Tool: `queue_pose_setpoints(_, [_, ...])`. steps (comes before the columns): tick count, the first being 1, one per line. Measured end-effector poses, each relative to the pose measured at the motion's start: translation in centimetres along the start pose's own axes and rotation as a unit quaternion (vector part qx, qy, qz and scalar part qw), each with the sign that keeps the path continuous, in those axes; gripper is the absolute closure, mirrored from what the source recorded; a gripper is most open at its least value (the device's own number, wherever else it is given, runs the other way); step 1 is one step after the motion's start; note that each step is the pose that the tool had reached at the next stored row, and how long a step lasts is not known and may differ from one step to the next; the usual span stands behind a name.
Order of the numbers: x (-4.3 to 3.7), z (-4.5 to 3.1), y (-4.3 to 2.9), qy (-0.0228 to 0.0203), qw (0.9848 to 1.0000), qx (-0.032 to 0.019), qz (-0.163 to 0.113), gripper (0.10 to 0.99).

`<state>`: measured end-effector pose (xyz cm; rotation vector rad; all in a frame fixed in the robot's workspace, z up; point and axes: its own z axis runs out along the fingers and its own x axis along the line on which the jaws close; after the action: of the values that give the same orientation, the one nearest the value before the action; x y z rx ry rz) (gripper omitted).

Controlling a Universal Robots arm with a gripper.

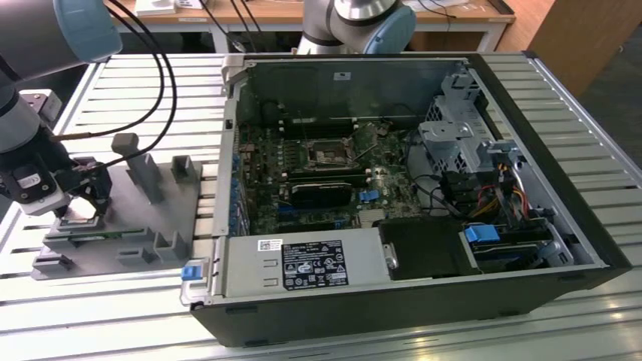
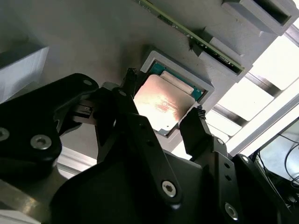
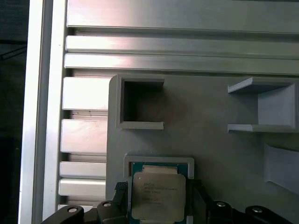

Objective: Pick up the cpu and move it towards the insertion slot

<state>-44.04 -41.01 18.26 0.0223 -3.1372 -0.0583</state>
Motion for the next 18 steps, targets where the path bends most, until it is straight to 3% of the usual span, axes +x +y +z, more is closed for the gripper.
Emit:
queue_pose_setpoints(7, [0.01,0.01,0.0,0.0,1.0,0.0,0.0,0.447])
queue_pose_setpoints(8, [0.01,0.01,0.0,0.0,1.0,0.0,0.0,0.518])
queue_pose_setpoints(18, [0.01,0.01,0.0,0.0,1.0,0.0,0.0,0.545])
